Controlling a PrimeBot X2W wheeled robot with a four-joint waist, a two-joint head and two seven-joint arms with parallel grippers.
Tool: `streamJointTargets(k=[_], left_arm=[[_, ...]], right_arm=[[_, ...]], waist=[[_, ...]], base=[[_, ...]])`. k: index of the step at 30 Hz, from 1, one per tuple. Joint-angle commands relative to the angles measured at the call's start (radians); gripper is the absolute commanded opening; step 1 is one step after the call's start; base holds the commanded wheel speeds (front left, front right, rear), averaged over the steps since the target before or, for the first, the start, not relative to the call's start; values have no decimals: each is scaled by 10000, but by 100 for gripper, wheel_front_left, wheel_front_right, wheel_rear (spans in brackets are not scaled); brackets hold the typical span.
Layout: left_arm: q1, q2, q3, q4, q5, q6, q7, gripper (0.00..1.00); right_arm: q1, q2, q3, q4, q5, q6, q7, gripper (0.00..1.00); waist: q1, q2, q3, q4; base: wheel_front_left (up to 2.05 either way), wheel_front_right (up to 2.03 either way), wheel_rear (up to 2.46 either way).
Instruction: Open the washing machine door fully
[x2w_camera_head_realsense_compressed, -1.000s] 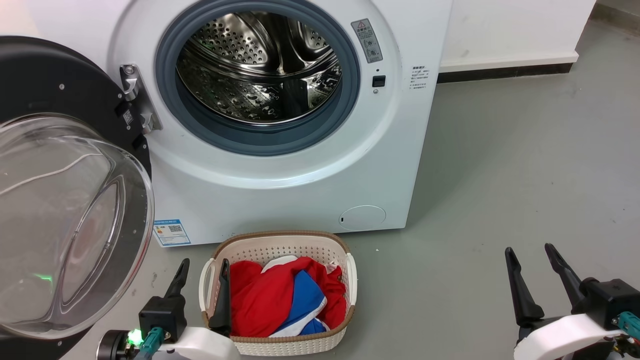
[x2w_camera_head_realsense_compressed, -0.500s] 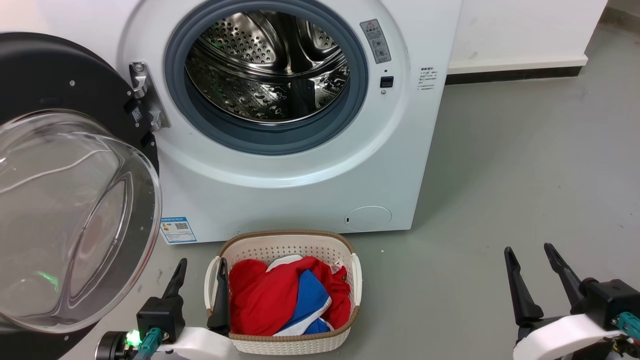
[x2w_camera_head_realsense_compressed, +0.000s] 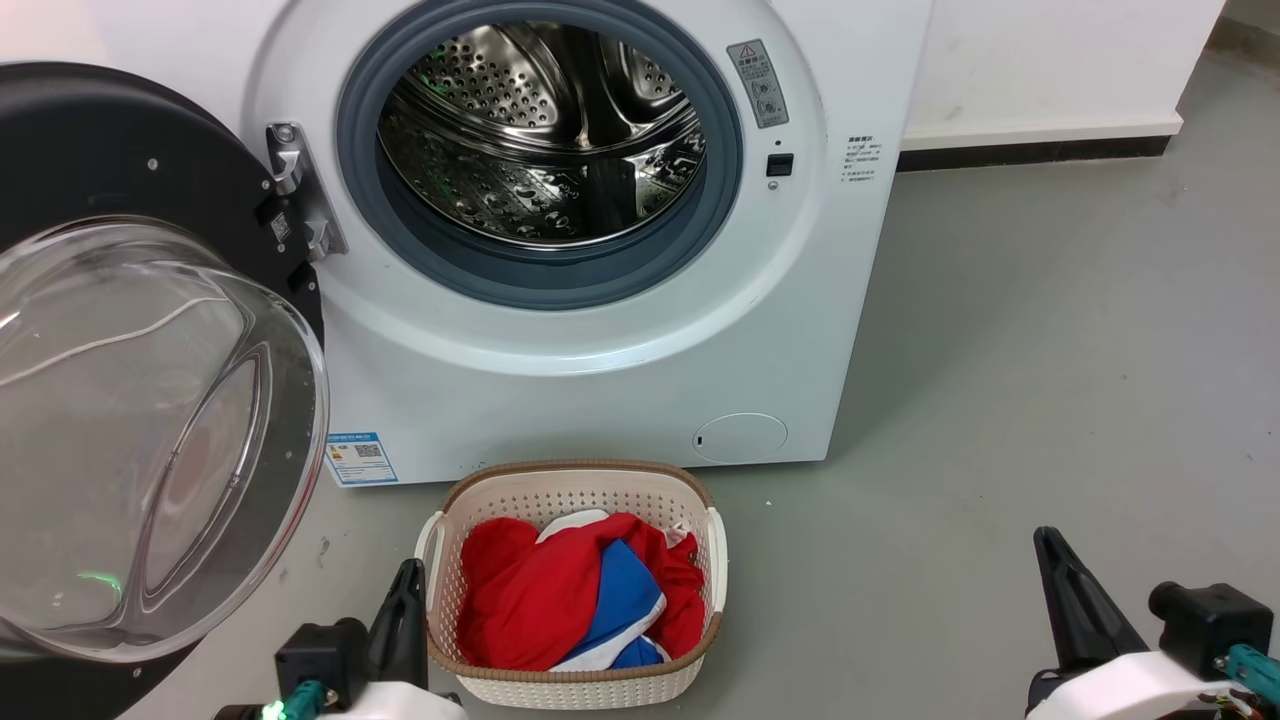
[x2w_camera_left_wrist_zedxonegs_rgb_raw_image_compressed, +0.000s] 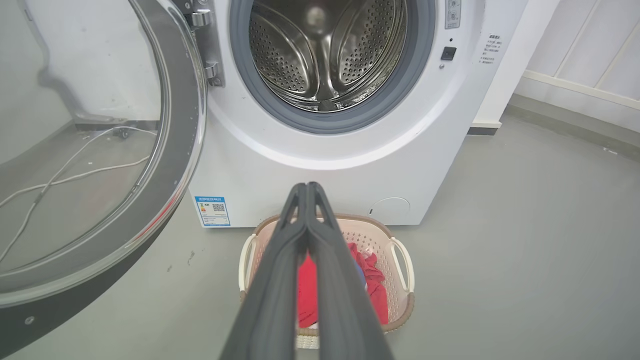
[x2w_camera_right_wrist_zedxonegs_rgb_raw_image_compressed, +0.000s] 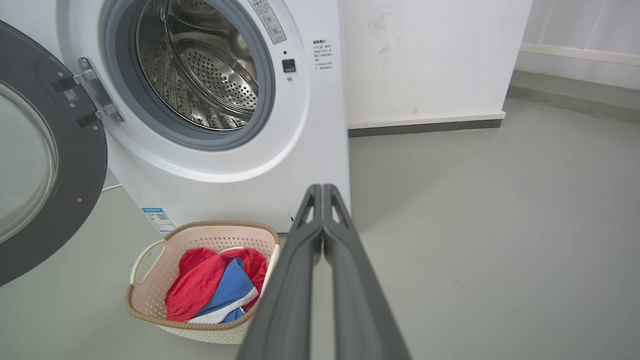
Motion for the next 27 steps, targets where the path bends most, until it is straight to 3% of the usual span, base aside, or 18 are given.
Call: streamJointTargets(k=[1,27], left_arm=[[-191,25,137,-152,-289,-56,31,0],[-694,-394,1223,255,-4474,-1083,943,0]], right_arm=[[-231,-17,-41,-106,352,0,26,0],[-859,145,-334,566,4928,0,563,0]], waist=[[0,0,3,4],[0,0,87,150]], base=[[0,0,0],[0,0,0]])
